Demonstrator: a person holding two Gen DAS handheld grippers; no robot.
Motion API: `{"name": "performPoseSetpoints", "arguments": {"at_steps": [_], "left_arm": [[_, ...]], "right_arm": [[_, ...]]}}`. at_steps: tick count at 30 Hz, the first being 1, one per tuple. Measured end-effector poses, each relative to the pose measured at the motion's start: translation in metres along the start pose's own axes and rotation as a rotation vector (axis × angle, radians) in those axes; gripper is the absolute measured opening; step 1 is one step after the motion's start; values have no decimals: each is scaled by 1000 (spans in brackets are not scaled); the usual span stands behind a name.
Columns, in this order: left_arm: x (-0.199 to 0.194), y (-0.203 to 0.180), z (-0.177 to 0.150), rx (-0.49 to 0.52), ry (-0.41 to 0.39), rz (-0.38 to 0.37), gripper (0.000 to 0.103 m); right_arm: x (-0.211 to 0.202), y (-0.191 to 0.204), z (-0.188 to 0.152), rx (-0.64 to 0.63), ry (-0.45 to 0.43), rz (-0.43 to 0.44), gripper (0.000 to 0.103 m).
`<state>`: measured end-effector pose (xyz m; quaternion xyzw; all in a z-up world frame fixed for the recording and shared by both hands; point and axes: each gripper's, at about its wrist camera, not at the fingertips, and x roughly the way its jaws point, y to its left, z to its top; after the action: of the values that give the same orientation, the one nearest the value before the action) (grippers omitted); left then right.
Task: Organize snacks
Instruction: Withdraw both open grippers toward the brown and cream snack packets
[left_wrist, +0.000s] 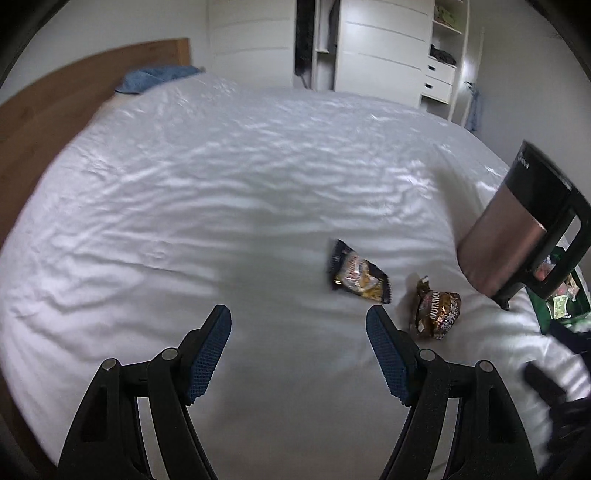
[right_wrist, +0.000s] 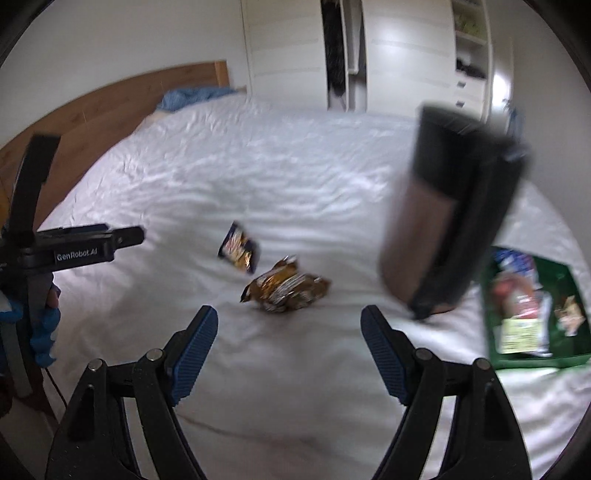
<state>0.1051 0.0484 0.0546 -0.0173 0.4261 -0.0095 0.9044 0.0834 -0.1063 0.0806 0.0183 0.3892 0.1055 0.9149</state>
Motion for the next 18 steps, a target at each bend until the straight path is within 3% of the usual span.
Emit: {"name": "performPoseSetpoints", "arguments": {"at_steps": [9,18], "left_arm": [[81,-39,21,106,101,-118,70],[130,-47,27,128,158,-149,70]], "right_arm": [[94,0,0,50,81,58,103],[140,-5,0,63,109,85,103]]}}
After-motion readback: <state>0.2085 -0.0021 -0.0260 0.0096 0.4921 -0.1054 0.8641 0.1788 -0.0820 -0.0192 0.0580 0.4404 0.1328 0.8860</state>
